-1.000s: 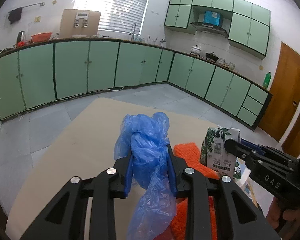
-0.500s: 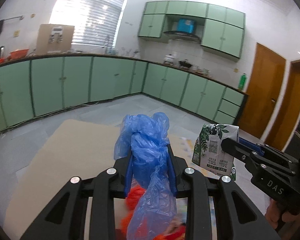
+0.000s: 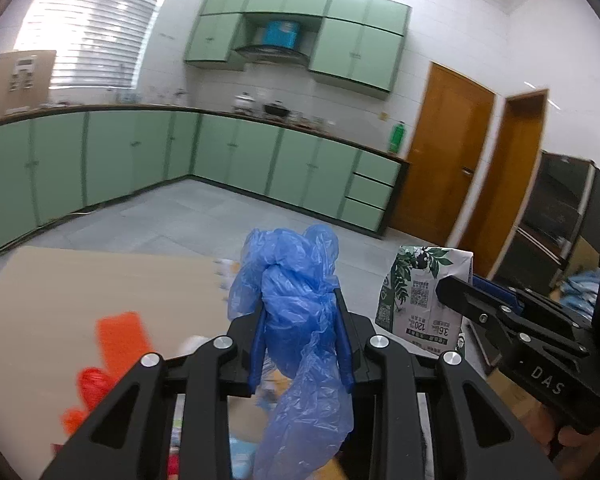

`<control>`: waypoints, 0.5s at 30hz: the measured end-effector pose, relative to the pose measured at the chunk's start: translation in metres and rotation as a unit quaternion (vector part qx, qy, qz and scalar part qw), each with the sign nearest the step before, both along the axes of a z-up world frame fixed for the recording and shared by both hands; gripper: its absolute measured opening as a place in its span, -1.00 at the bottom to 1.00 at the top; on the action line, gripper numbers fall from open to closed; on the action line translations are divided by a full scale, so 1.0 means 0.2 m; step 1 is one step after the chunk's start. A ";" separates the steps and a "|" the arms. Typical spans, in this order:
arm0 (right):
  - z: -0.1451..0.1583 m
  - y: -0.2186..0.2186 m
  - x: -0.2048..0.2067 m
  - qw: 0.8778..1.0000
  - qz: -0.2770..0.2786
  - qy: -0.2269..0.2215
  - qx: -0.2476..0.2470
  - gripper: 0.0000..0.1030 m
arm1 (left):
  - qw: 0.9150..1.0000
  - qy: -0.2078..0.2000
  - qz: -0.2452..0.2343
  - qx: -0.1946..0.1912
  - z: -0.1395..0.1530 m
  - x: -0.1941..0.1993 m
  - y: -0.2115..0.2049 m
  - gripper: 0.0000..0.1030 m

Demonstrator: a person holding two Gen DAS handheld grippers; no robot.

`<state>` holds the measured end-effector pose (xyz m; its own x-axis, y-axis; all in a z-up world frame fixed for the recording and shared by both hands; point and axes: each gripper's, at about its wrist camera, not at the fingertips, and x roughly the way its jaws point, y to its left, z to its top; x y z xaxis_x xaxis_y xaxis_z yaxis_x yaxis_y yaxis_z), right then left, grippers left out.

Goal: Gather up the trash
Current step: 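Carry the blue bag and carton over the bin and open both grippers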

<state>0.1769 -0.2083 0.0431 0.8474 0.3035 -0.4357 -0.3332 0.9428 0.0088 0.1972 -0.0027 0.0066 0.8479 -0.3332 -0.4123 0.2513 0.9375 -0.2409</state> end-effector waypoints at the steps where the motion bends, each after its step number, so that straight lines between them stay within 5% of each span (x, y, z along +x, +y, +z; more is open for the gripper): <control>1: -0.01 -0.05 -0.01 1.000 -0.008 0.001 0.001 -0.56 | 1.000 0.000 -0.009 0.001 -0.01 0.00 -0.06 -0.43; 15: -0.31 -0.54 -0.09 0.993 -0.103 0.048 0.017 -0.56 | 0.996 0.038 -0.083 0.011 -0.24 0.05 -0.54 -0.43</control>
